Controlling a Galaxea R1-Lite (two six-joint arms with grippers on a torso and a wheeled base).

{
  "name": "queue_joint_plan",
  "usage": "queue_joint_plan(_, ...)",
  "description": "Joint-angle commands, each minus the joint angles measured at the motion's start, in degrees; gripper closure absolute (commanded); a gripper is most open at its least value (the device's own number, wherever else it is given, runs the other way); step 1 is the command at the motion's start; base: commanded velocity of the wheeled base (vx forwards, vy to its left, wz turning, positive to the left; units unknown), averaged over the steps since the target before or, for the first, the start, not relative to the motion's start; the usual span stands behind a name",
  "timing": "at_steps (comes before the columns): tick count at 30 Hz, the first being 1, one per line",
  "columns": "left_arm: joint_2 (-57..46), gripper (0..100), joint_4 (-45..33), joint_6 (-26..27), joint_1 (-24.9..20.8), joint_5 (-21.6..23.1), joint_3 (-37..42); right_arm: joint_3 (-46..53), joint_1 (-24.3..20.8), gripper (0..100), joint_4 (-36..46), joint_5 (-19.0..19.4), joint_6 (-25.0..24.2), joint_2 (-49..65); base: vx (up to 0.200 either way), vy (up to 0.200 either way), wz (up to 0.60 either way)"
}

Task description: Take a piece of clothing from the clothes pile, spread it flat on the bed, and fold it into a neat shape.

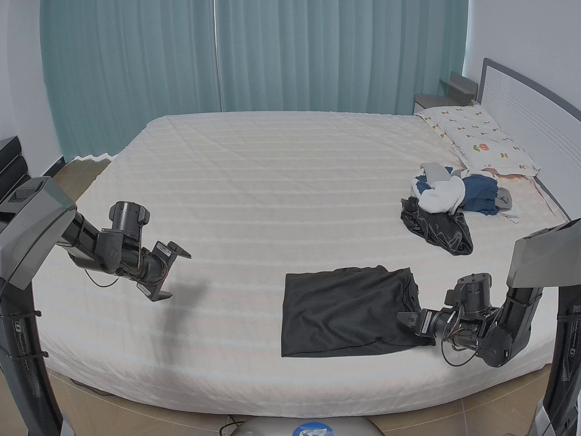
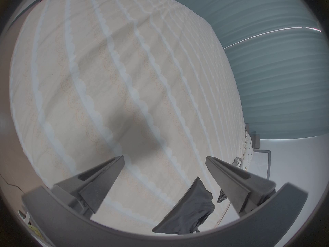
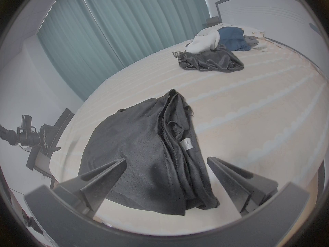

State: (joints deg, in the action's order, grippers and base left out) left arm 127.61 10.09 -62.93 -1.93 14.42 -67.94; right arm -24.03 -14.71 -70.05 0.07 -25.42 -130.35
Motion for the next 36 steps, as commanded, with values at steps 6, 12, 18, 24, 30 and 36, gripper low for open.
queue_joint_plan(6, 0.01, 0, 0.01, 0.00, -0.01, -0.01, 0.00, -1.28, -1.72, 0, -0.09, 1.16, 0.46, -2.71, 0.000, 0.000, 0.00)
queue_joint_plan(12, 0.09, 0, 0.10, 0.00, -0.01, -0.01, 0.00, 0.21, -1.19, 100, -0.18, 0.89, 0.46, -2.19, 0.000, 0.000, 0.00)
queue_joint_plan(18, 0.01, 0, 0.10, 0.00, -0.01, -0.01, 0.00, 1.97, 0.30, 100, -0.18, 0.54, 0.54, -0.78, 0.000, 0.000, 0.00)
queue_joint_plan(24, 0.01, 0, 0.01, 0.00, -0.01, -0.01, 0.00, 4.34, 1.44, 100, -0.18, 0.72, 0.81, 1.42, 0.000, 0.000, 0.00)
queue_joint_plan(30, 0.01, 0, 0.01, 0.00, -0.01, -0.01, 0.00, 5.83, 2.94, 100, -0.18, 1.07, 0.90, 1.68, 0.000, 0.000, 0.00)
queue_joint_plan(36, 0.09, 0, 0.01, 0.00, -0.01, -0.01, 0.00, 6.98, 3.38, 100, -0.18, 1.25, 1.60, 1.42, 0.000, 0.000, 0.00)
